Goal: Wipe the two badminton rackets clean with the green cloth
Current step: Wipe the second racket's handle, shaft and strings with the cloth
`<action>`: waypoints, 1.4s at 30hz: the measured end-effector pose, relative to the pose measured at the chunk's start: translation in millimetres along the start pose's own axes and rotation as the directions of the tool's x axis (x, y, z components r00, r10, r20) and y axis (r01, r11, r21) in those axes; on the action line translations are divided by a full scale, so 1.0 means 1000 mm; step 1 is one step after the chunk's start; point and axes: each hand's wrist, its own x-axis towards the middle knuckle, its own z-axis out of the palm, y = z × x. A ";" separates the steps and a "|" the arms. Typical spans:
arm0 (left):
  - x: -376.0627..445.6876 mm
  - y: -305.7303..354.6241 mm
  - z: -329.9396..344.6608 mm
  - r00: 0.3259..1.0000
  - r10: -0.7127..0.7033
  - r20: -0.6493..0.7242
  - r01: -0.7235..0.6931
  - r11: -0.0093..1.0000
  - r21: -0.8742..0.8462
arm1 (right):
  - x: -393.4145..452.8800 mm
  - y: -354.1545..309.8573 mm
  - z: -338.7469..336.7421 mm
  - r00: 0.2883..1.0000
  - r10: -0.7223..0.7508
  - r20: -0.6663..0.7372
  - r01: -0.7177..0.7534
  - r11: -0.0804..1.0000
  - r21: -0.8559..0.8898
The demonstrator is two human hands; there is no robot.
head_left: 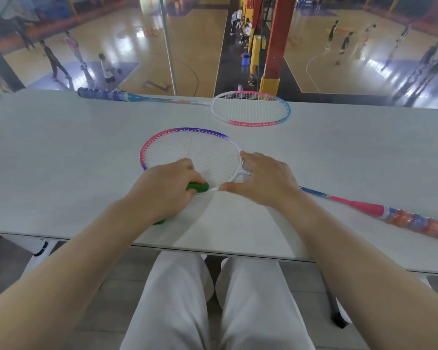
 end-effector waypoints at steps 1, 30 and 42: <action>0.000 -0.001 0.001 1.000 0.001 -0.008 -0.001 1.000 0.006 | 0.000 0.000 0.000 1.000 0.004 0.005 -0.004 1.000 0.003; 0.090 0.005 0.010 0.998 -0.019 -0.066 0.027 0.994 0.111 | 0.001 0.002 0.001 0.999 0.016 0.028 -0.016 1.000 0.006; -0.006 -0.002 0.000 0.999 -0.048 -0.019 0.049 0.994 0.094 | -0.003 -0.006 -0.008 0.998 0.024 0.062 -0.023 1.000 -0.017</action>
